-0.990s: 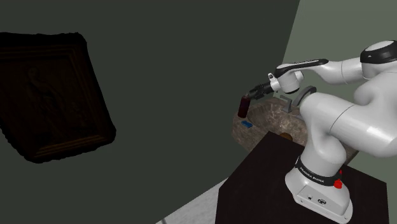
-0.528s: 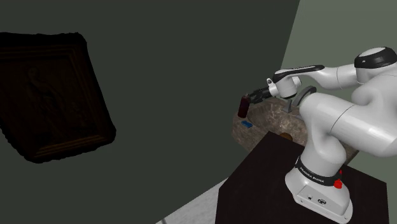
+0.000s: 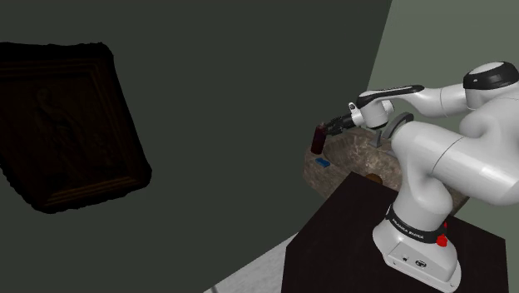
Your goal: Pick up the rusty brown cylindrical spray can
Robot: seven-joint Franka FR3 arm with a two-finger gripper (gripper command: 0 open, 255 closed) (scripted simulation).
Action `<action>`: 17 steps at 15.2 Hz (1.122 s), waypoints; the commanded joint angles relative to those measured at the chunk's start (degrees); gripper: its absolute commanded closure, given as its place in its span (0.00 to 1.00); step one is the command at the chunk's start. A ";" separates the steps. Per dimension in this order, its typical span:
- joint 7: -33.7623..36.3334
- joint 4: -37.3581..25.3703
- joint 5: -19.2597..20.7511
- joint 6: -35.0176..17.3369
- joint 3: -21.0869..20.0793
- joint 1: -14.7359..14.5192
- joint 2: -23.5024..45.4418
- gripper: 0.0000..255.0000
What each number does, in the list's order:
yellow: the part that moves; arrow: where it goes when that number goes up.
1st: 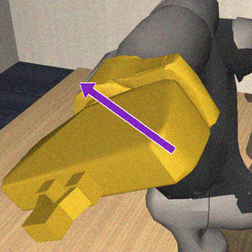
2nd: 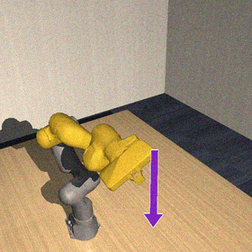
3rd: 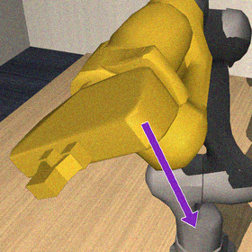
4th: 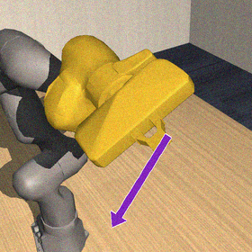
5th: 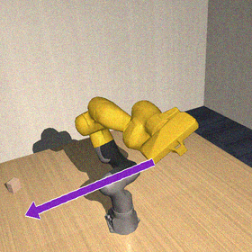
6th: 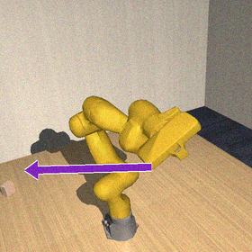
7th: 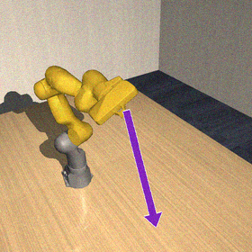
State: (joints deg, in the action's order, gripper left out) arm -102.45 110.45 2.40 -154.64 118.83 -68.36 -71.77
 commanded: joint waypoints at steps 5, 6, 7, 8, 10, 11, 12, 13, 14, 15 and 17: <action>0.97 0.90 -0.40 0.48 -1.03 0.74 1.55 1.00; 1.29 1.18 -0.54 0.66 -1.41 1.00 2.06 1.00; 1.61 1.44 -0.68 0.85 -1.79 1.26 2.57 1.00; 1.93 1.70 -0.83 1.04 -2.18 1.52 3.08 1.00; 2.56 2.17 -1.11 1.45 -2.97 2.03 4.07 1.00; 2.88 2.39 -1.26 1.66 -3.38 2.30 4.56 1.00; 3.20 2.60 -1.41 1.88 -3.78 2.56 5.05 1.00; 3.51 2.80 -1.56 2.11 -4.19 2.82 5.53 1.00; 3.83 2.98 -1.70 2.34 -4.61 3.09 6.01 1.00; 4.15 3.16 -1.86 2.58 -5.03 3.35 6.48 1.00; 4.78 3.47 -2.16 3.08 -5.87 3.88 7.41 1.00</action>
State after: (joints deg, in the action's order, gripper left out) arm -98.01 113.73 0.41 -151.84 113.44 -64.81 -64.87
